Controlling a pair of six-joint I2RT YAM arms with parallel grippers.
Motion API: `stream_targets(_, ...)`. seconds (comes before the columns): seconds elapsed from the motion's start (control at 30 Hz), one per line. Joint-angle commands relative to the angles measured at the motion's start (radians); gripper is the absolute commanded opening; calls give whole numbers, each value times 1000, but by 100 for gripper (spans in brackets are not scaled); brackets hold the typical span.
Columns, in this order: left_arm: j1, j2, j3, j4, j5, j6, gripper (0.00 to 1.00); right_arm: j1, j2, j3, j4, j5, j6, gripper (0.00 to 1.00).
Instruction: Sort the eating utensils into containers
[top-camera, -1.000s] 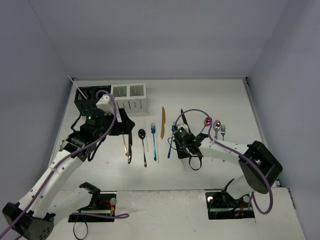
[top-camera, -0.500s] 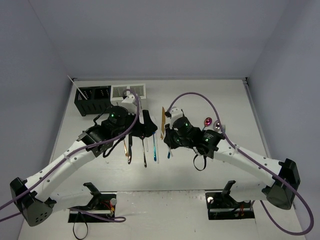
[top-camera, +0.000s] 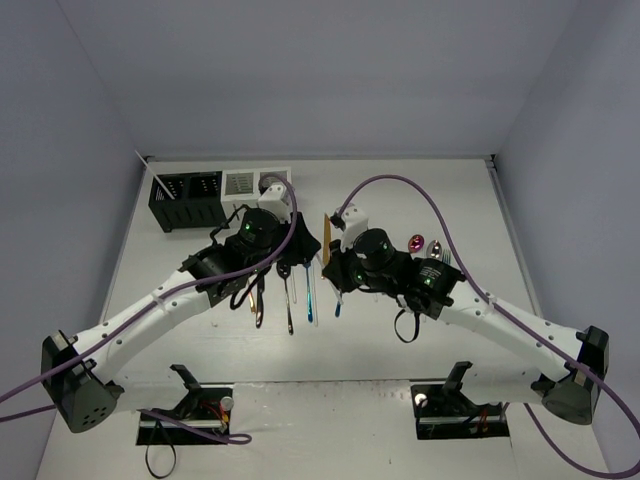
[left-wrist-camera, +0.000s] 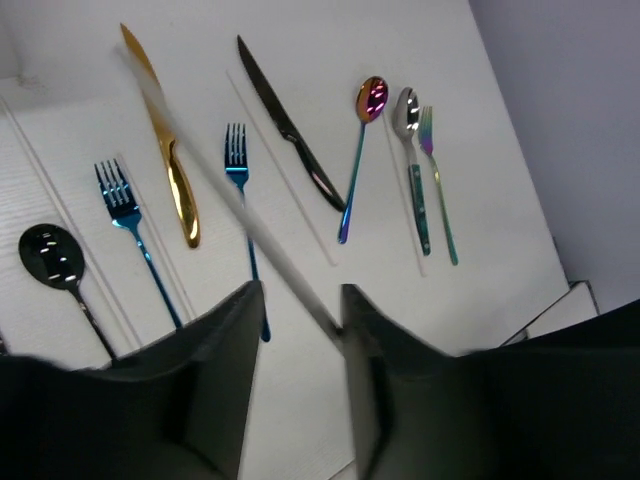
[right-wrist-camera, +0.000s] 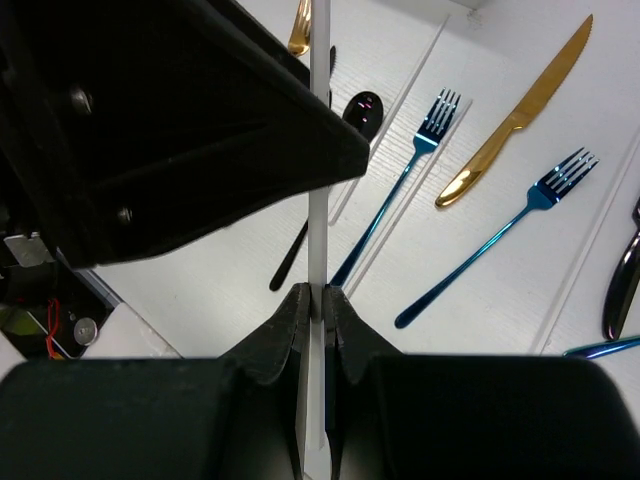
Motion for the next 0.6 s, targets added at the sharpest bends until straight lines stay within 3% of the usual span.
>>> stream_targets(0.0,-9,-30,29,153,-44,-30,14,8,-21,37,42,33,-15,0)
stream_targets(0.1,-8,-34,23,171,-61,-29,0,8,-17,36,49,42,-19,2)
stream_targets(0.17,-8,-35,24,171,-82,-25,0,8,-13,40,49,55,-15,10)
stream_targets(0.3,-6,-45,28,154,-140,14,0,7,-13,43,46,98,-10,45)
stream_targets(0.4,16,-56,47,130,-215,77,0,3,-23,29,46,143,-10,61)
stream_targets(0.5,85,-62,76,97,-255,138,0,-8,-46,6,44,190,-6,66)
stream_targets(0.57,193,-69,86,91,-260,162,0,-14,-60,-13,43,212,-4,67)
